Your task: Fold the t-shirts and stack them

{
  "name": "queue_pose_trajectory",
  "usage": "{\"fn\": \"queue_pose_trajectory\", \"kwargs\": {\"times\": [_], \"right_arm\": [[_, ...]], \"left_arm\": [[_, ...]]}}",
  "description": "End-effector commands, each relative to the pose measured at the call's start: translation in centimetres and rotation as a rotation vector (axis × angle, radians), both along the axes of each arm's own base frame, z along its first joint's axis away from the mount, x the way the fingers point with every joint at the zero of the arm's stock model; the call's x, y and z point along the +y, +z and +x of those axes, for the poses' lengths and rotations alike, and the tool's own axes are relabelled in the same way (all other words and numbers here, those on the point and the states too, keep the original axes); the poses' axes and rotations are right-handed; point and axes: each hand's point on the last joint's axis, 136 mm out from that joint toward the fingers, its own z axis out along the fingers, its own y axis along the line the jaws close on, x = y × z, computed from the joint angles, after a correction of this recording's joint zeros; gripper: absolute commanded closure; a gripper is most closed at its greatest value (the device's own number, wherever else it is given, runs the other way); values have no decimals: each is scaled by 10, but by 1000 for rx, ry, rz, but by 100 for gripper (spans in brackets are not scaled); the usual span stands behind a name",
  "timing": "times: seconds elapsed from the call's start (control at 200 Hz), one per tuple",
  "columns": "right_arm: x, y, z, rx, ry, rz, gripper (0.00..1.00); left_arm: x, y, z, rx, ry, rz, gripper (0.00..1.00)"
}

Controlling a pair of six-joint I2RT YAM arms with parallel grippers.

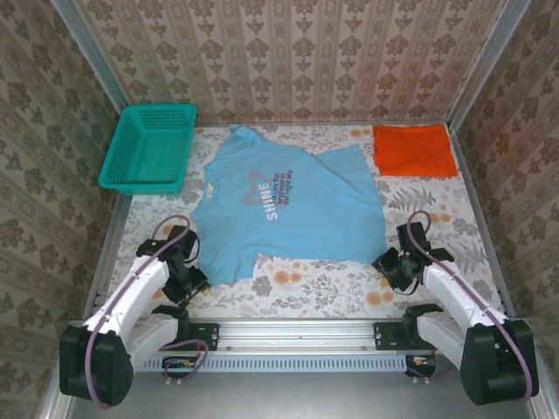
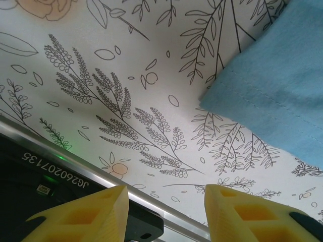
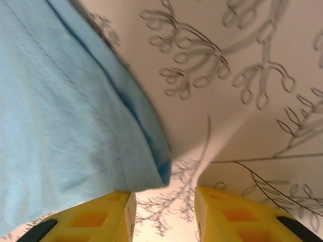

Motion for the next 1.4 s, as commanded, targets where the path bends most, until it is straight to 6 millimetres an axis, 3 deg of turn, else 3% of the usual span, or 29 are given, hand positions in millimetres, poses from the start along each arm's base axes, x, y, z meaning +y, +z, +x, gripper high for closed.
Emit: {"fn": "queue_pose_trajectory", "kwargs": {"times": [0.0, 0.155, 0.325, 0.435, 0.68, 0.935, 1.395], "right_arm": [[-2, 17, 21, -74, -22, -4, 65], [-11, 17, 16, -67, -53, -38, 65], [-7, 13, 18, -40, -59, -4, 67], [-4, 19, 17, -40, -55, 11, 69], [-8, 40, 1, -113, -100, 16, 65], [-5, 16, 11, 11, -88, 17, 65], [-15, 3, 21, 25, -104, -41, 71]], "left_arm": [[0, 5, 6, -8, -40, 3, 55], [0, 3, 9, -7, -42, 4, 54], [1, 3, 7, 7, -47, 13, 52], [3, 4, 7, 1, -49, 19, 47], [4, 3, 5, 19, -64, 30, 48], [3, 3, 5, 22, -66, 31, 47], [3, 3, 6, 28, -69, 33, 49]]}}
